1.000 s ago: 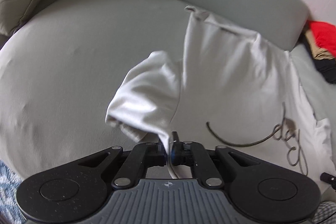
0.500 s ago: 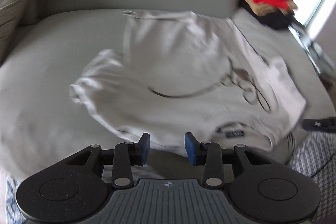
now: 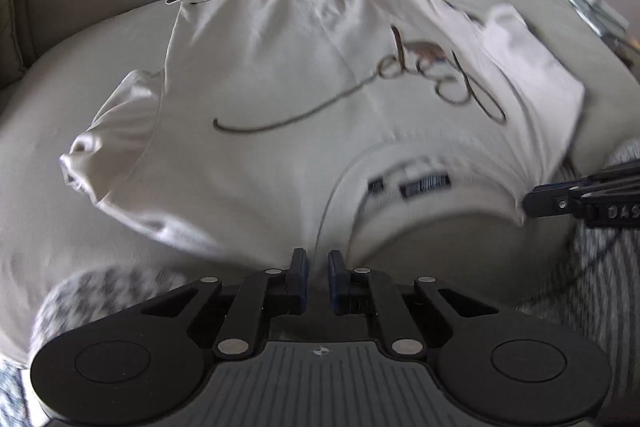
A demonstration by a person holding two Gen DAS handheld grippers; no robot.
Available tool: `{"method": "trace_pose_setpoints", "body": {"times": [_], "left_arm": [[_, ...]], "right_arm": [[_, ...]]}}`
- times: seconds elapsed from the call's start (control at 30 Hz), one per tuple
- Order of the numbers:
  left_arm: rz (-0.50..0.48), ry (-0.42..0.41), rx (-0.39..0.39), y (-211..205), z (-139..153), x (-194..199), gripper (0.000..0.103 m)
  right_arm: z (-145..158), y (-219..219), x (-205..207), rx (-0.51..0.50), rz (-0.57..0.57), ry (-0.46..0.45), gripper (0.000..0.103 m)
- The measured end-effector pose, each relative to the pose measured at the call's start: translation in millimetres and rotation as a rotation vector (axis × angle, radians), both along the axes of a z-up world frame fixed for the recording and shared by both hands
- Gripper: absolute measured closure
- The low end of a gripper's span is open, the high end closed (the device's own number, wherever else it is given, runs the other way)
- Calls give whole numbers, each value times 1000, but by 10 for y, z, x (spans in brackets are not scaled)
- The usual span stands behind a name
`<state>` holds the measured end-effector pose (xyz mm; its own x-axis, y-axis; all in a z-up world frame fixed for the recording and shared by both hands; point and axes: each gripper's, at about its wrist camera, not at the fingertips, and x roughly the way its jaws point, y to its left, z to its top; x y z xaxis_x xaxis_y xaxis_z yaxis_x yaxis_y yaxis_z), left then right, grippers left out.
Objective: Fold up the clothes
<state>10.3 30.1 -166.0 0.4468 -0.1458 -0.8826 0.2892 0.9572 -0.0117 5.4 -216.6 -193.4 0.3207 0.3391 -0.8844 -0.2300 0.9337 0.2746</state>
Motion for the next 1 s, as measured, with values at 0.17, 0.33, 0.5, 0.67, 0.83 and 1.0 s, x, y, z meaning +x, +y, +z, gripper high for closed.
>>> {"method": "trace_pose_setpoints", "body": {"times": [0.17, 0.33, 0.5, 0.67, 0.83, 1.0], "left_arm": [[74, -43, -87, 144, 170, -41, 91], [83, -111, -162, 37, 387, 111, 72], [22, -85, -192, -292, 314, 332, 76], [-50, -52, -239, -706, 173, 505, 86], [-87, 7, -207, -972, -44, 632, 92], [-81, 17, -211, -962, -104, 614, 92]], "right_arm": [[165, -313, -49, 139, -115, -24, 90], [476, -733, 95, 257, -241, -116, 64], [462, -1334, 283, 416, -467, -108, 57], [192, -1623, 500, 479, -585, -3, 57], [-68, -1543, 731, 568, -572, 69, 57], [-354, -1574, 895, 766, -676, 38, 57]]}}
